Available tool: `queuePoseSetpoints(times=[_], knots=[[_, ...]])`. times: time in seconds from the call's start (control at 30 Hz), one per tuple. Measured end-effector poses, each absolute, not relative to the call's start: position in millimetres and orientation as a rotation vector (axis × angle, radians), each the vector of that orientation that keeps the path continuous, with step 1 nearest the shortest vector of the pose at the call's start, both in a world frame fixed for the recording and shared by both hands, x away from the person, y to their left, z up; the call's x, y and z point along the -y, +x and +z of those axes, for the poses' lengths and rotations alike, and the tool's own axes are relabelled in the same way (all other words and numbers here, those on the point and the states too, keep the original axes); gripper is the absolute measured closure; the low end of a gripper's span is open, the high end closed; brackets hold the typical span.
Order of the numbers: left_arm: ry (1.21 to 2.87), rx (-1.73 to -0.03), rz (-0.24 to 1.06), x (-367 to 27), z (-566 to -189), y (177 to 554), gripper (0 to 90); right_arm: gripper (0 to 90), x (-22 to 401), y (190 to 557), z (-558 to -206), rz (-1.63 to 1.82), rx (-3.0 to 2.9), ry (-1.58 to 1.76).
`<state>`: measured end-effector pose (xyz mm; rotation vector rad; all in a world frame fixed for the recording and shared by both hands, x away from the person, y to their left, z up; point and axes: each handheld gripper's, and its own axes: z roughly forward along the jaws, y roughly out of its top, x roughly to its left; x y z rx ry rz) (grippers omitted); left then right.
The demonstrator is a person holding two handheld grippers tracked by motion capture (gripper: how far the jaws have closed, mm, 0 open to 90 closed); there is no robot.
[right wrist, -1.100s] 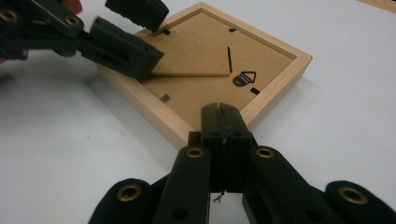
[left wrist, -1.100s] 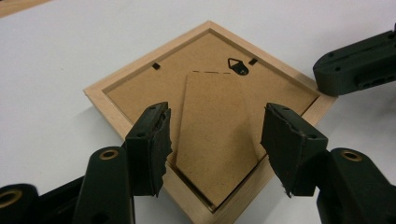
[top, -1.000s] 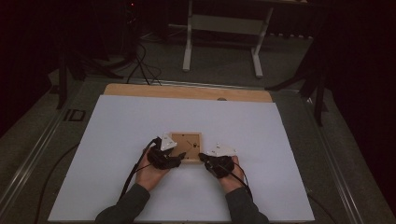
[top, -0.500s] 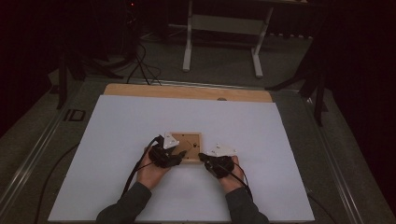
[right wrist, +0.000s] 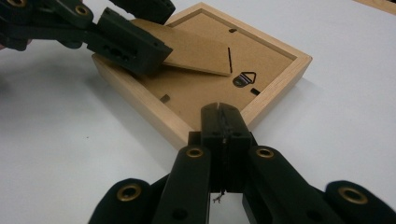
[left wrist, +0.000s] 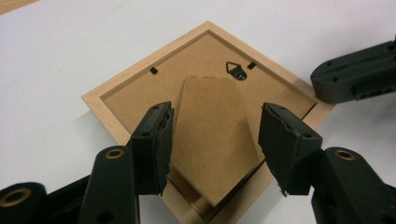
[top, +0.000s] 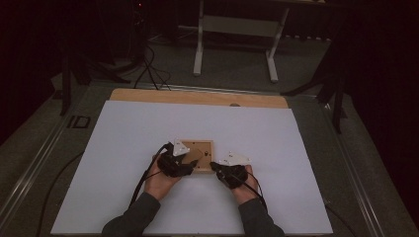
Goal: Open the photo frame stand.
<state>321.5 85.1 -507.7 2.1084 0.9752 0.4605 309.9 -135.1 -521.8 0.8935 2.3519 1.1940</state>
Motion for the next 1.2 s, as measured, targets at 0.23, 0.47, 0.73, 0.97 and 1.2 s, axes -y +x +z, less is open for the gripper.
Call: queuePoseSetpoints(times=[0.23,0.47,0.73,0.97,1.2], knots=[[2.133,-1.01,0.411,-90,-512,320,50.0,89.7,135,310,-522,1.191,-2.352,0.893],[2.12,-1.014,0.421,-89,-507,321,50.3,89.7,135,310,-522,1.195,-2.351,0.894],[2.066,-1.031,0.422,-83,-491,326,50.0,89.7,135,310,-522,1.192,-2.352,0.893],[2.063,-1.079,0.342,-87,-493,331,47.4,89.7,135,310,-522,1.194,-2.351,0.89],[2.054,-1.087,0.341,-88,-494,331,41.7,89.7,135,310,-522,1.194,-2.352,0.893]])
